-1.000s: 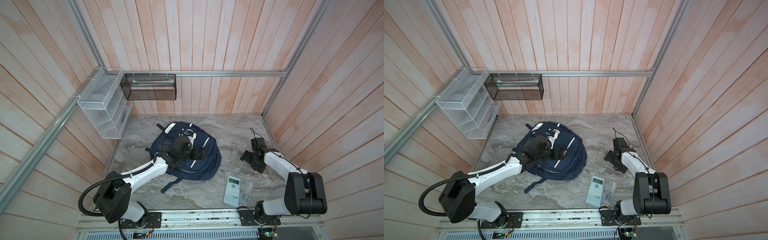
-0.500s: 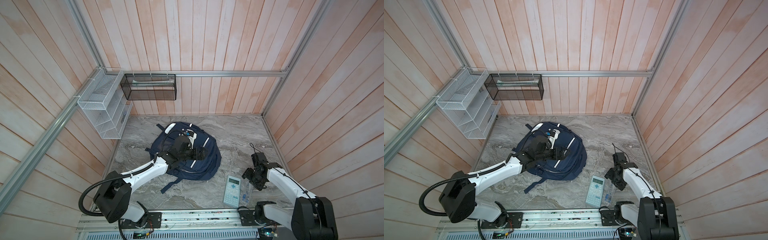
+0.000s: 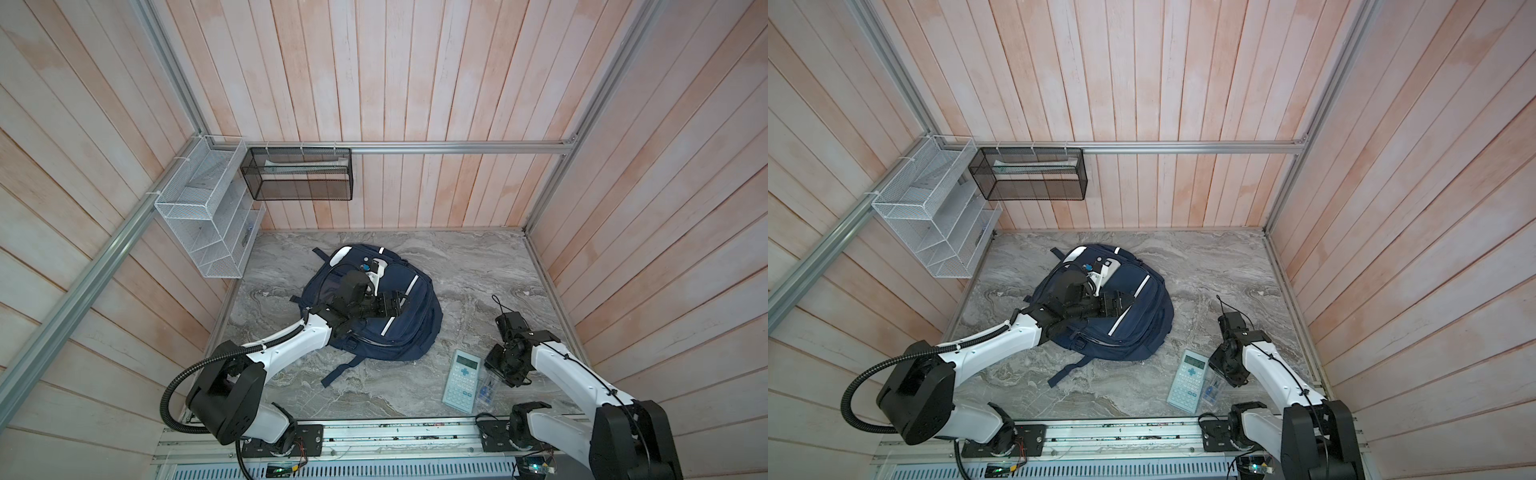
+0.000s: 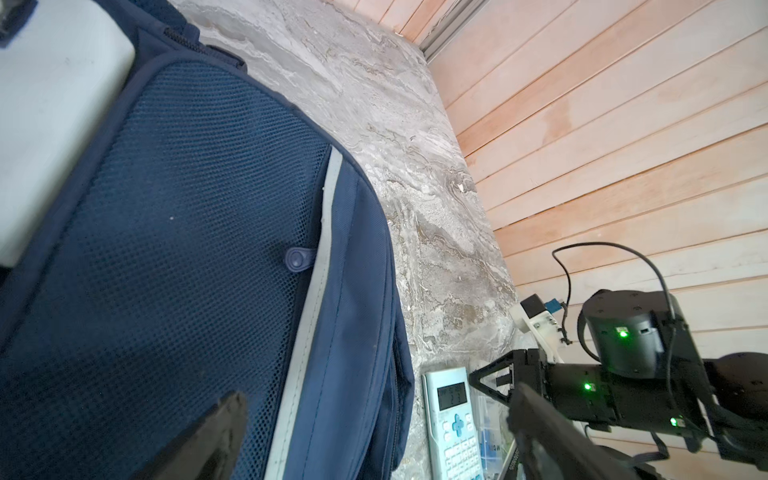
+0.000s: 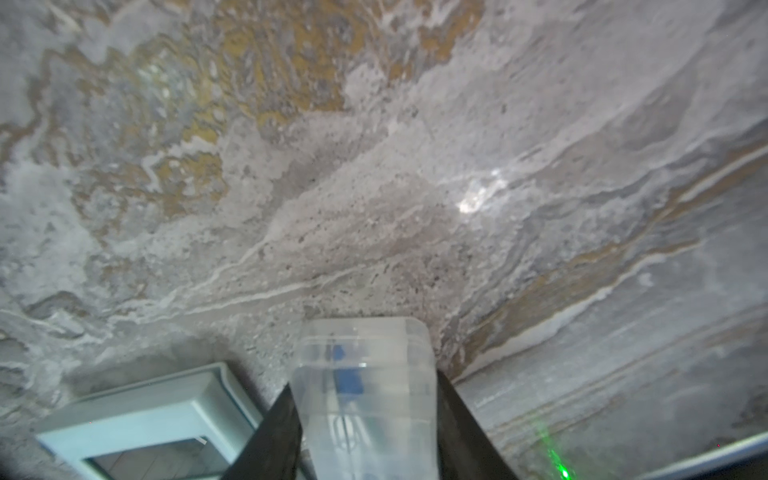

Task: Pack the student bag
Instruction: 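Lower the right gripper onto the clear pen box and grasp it, then carry the pen box into the bag opening with the right gripper while left holds flap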

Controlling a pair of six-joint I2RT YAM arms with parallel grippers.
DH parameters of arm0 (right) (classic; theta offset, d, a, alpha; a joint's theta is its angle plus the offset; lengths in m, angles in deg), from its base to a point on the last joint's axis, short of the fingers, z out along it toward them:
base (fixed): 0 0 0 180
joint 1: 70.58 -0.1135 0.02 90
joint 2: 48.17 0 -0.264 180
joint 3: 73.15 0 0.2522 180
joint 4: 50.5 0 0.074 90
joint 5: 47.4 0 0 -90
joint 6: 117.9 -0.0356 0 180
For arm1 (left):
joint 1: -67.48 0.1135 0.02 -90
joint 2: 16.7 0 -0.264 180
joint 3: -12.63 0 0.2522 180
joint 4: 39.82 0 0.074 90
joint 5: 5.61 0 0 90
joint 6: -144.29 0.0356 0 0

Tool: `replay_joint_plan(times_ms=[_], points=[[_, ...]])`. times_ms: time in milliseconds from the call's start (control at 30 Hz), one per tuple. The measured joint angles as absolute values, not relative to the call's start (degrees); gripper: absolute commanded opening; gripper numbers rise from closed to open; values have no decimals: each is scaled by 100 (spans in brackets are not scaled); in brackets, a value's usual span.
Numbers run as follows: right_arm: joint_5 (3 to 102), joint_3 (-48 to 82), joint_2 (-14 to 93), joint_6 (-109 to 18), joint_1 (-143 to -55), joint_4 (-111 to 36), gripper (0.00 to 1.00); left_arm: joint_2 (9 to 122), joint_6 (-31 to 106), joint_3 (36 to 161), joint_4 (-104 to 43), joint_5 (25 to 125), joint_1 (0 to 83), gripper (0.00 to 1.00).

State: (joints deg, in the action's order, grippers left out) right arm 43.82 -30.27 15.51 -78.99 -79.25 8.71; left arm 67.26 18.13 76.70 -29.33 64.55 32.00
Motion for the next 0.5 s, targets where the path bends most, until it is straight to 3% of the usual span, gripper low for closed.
replay_joint_plan(times_ms=[233,500], points=[[4314,-2878,1813,-7879,-7776,795,38,6709,1734,7567,-3020,6366,3305,100],[3890,-1676,3472,-7029,-7017,-126,38,6707,1997,7644,-2732,6676,3235,99]])
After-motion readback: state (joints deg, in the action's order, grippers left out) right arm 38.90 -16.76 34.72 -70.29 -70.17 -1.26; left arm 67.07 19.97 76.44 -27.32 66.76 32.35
